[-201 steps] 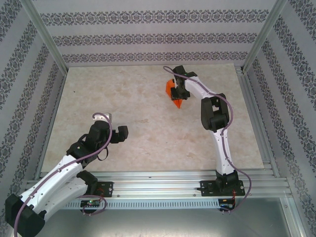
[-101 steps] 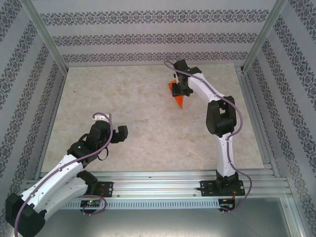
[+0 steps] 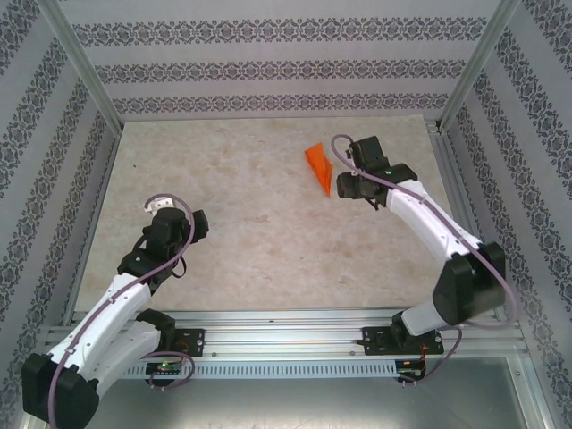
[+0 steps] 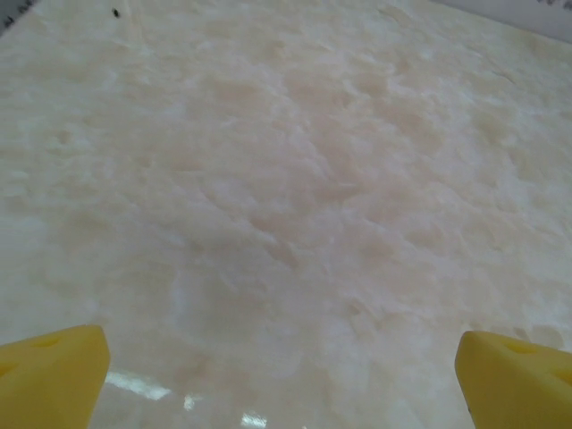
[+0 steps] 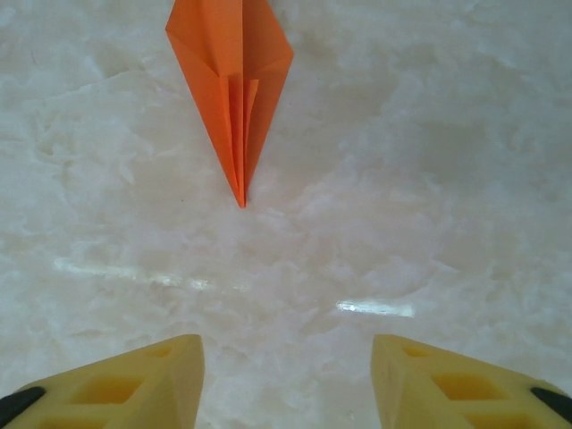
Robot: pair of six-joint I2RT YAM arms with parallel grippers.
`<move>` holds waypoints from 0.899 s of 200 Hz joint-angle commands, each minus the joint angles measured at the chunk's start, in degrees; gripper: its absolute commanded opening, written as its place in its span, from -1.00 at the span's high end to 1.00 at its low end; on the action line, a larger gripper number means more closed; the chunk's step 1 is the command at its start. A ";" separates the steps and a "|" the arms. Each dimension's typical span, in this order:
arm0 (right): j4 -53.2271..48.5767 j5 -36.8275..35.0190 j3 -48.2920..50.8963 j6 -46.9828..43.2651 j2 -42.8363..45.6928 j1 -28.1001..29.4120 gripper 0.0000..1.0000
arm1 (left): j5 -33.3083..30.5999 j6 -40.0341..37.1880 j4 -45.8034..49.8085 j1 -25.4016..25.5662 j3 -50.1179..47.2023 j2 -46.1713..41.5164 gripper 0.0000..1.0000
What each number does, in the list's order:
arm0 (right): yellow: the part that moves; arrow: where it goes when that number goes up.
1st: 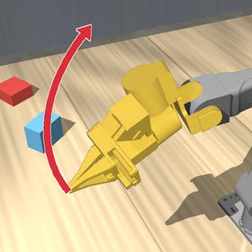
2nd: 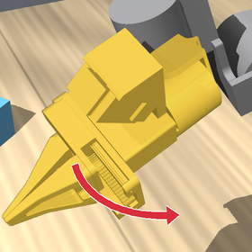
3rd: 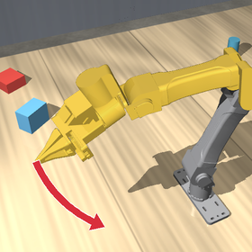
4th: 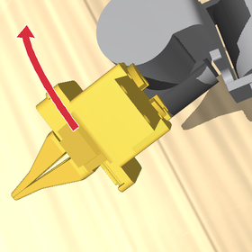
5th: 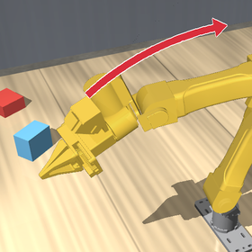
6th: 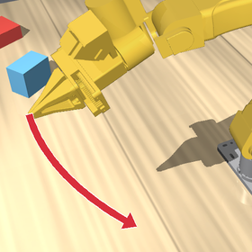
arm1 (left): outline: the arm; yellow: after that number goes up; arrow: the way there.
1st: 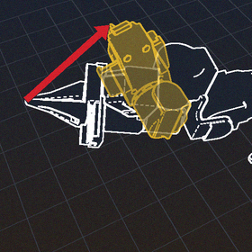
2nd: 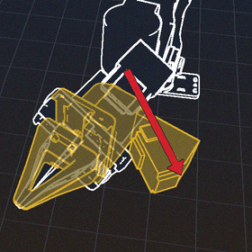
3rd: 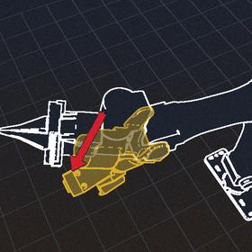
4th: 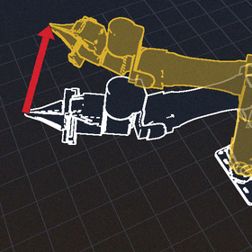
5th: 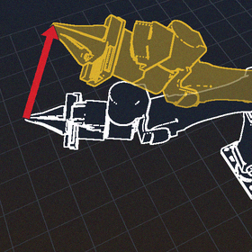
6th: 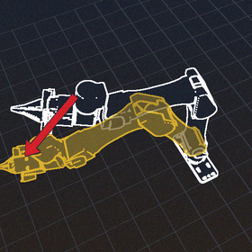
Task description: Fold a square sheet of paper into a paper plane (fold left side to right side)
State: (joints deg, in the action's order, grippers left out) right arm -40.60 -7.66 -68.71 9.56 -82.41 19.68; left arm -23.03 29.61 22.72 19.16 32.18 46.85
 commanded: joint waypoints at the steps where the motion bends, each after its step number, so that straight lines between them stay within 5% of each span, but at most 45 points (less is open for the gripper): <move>1: 10.84 -4.15 9.39 0.04 8.28 -2.40 -0.21 | -7.98 -3.19 -6.62 -1.91 -0.64 -0.01 -1.00; 34: 24.97 -6.90 25.59 1.32 19.76 -8.35 -0.95 | -18.87 -10.36 -17.98 -2.37 -6.94 0.95 -1.00; 68: 40.10 -7.28 38.76 1.08 23.78 -15.53 -0.96 | -16.09 -20.14 -31.90 -3.63 -12.40 3.83 -1.00; 114: 55.15 -4.61 45.46 -1.94 16.72 -22.16 -0.96 | -5.33 -27.15 -48.81 -8.34 -15.72 15.64 -1.00; 180: 76.75 2.10 46.18 -4.90 7.44 -22.67 -0.96 | 10.15 -28.06 -64.84 -14.89 -10.86 32.10 -1.00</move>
State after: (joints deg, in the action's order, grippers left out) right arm 22.04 -9.15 -23.29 6.81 -72.18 -2.76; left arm -21.78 1.93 -32.16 7.03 18.04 75.13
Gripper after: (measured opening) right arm 0.981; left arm 0.998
